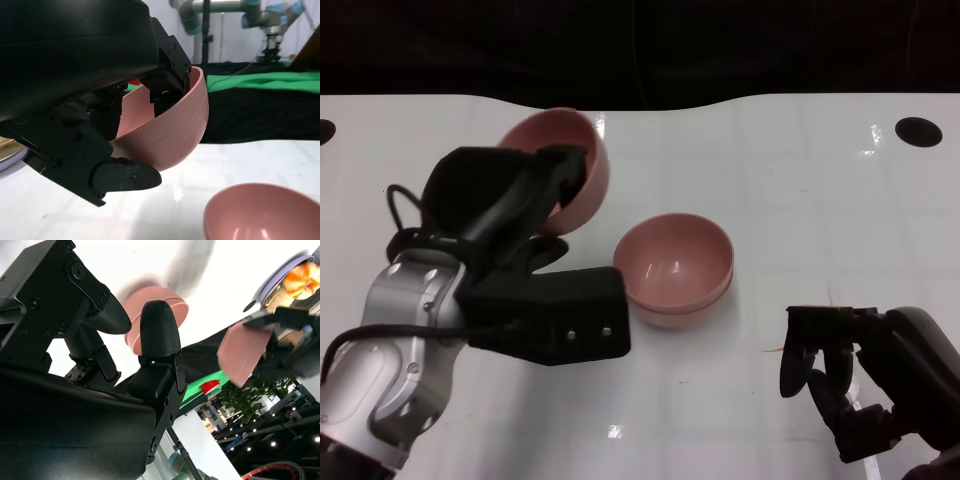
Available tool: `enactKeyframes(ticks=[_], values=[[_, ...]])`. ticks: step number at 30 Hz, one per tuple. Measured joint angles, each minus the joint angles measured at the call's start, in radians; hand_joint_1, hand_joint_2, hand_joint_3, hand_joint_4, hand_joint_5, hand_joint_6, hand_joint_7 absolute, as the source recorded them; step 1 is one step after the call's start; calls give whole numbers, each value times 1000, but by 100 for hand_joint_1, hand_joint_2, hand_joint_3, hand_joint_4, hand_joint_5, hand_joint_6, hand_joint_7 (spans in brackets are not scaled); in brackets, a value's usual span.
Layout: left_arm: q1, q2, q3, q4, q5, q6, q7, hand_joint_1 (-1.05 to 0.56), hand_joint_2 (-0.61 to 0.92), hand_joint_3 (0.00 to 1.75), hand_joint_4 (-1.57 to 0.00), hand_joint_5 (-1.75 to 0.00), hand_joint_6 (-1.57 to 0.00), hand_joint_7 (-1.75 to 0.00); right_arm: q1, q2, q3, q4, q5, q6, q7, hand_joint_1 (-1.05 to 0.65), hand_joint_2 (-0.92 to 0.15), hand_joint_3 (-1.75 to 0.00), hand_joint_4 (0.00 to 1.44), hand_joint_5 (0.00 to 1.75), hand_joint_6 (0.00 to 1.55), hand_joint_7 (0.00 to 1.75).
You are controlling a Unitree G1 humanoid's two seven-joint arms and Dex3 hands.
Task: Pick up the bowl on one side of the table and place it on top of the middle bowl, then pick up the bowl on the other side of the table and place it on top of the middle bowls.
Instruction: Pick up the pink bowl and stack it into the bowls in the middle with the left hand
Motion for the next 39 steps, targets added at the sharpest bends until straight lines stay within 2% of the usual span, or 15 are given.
enactKeyframes(ticks=[4,7,8,9,12,14,16,19,21,23,24,27,29,33,39], values=[[-29,-31,-23,-3,8,0,-22,-28,58,82,-88,-175,-73,-149,0,3,5,1,-2,-1,-4,-7,-15,-167,95,175,83,154],[-46,-50,-36,-2,14,-2,-36,-28,60,74,-89,-175,-93,-87,-1,3,7,1,-3,-2,-8,-8,-15,-167,95,175,83,155],[-52,-55,-41,-2,14,-5,-37,-29,61,66,-90,-175,-104,-58,-1,4,9,1,-3,-2,-8,-8,-15,-167,95,175,83,155],[-57,-60,-45,-2,14,-9,-38,-28,63,62,-90,-175,-111,-47,-1,5,10,1,-3,-2,-8,-8,-15,-167,95,175,83,155],[-64,-75,-65,10,15,-23,-40,-27,64,58,-91,-175,-106,-76,-1,6,16,1,-7,-2,-11,-9,-16,-166,95,175,83,156],[-66,-84,-71,17,15,-28,-42,-27,65,54,-92,-175,-103,-85,-1,7,22,1,-9,-2,-14,-9,-16,-166,95,175,82,156],[-73,-90,-80,32,16,-39,-41,-27,66,53,-93,-175,-101,-86,-1,7,25,1,-17,-2,-17,-9,-16,-166,95,175,82,156],[-73,-96,-96,54,18,-61,-41,-30,74,42,-90,-175,-103,-74,-2,10,27,2,-21,-2,-18,-10,-16,-166,95,175,82,156],[-73,-101,-106,68,21,-72,-41,-29,78,38,-91,-175,-85,-125,-2,14,27,2,-21,-2,-18,-10,-16,-166,95,175,82,156],[-73,-106,-110,79,20,-80,-41,-27,77,40,-93,-175,-83,-135,-2,17,27,2,-21,-2,-18,-10,-16,-166,95,175,81,156],[-73,-108,-110,85,19,-90,-40,-25,65,64,-94,-175,-83,-140,-2,18,27,2,-21,-2,-18,-10,-16,-165,94,175,81,156],[-73,-116,-111,107,17,-112,-33,-24,51,91,-93,-175,-82,-139,-2,19,28,2,-21,-1,-18,-11,-16,-165,94,175,81,156],[-73,-124,-115,127,19,-117,-30,-24,49,95,-91,-175,-82,-135,-2,19,28,2,-21,-1,-18,-11,-16,-165,94,175,81,156],[-73,-136,-126,165,17,-135,-18,-24,52,92,-88,-175,-87,-112,-3,22,31,3,-21,-1,-18,-10,-16,-165,94,175,82,155],[-73,-162,-136,247,15,-150,20,-26,55,88,-87,-175,-85,-112,-3,27,31,7,-21,-1,-18,-10,-16,-165,94,175,82,155]])
